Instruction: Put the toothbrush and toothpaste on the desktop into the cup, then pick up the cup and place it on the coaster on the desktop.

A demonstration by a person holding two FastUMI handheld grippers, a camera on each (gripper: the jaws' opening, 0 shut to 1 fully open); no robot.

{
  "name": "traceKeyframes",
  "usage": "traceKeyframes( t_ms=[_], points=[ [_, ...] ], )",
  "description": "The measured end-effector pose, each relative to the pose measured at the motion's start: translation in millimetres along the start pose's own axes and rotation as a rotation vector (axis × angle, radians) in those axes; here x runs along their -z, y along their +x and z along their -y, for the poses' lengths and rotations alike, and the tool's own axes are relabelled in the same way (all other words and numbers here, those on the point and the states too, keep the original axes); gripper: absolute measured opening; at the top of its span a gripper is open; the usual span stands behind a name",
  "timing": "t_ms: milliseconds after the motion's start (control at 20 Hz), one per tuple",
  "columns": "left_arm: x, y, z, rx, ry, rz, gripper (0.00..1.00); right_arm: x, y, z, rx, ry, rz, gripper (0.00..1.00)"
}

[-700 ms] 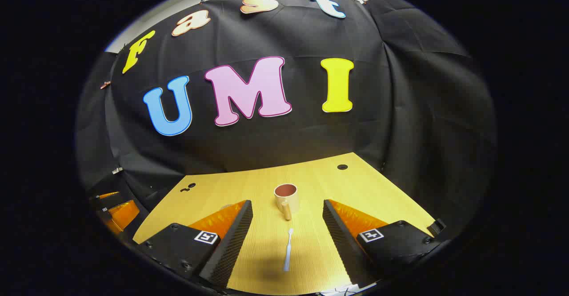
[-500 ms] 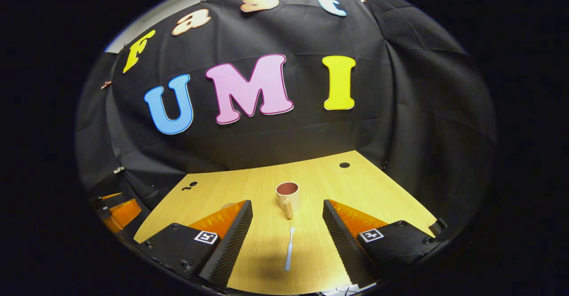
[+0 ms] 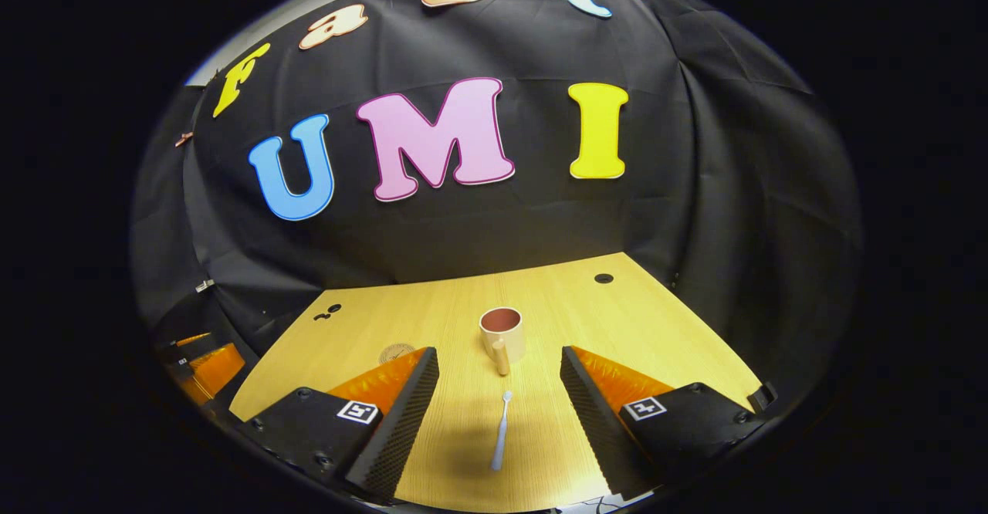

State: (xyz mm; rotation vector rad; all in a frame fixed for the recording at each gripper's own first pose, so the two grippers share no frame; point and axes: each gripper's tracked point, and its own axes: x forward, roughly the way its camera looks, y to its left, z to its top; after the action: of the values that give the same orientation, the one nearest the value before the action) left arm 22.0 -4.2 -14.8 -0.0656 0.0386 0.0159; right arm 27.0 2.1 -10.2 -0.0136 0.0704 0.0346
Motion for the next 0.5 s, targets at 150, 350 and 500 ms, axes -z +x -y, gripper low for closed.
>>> traceKeyframes(
  t_ms=[150,350,500],
  points=[
    [7.9,10.5,2.1,-0.009,-0.004,-0.033,1.0,-4.5,9.3,-1.8,-0.013,-0.004,-0.001,0.98],
    [37.6,30.0,-3.3,-0.05,0.032,-0.128,1.0,-0.9,24.7,0.5,-0.031,-0.011,-0.029,0.98],
    [68.0,46.2,-2.9,-0.055,0.011,-0.205,1.0,4.5,39.4,0.9,-0.052,-0.033,-0.062,0.98]
  ],
)
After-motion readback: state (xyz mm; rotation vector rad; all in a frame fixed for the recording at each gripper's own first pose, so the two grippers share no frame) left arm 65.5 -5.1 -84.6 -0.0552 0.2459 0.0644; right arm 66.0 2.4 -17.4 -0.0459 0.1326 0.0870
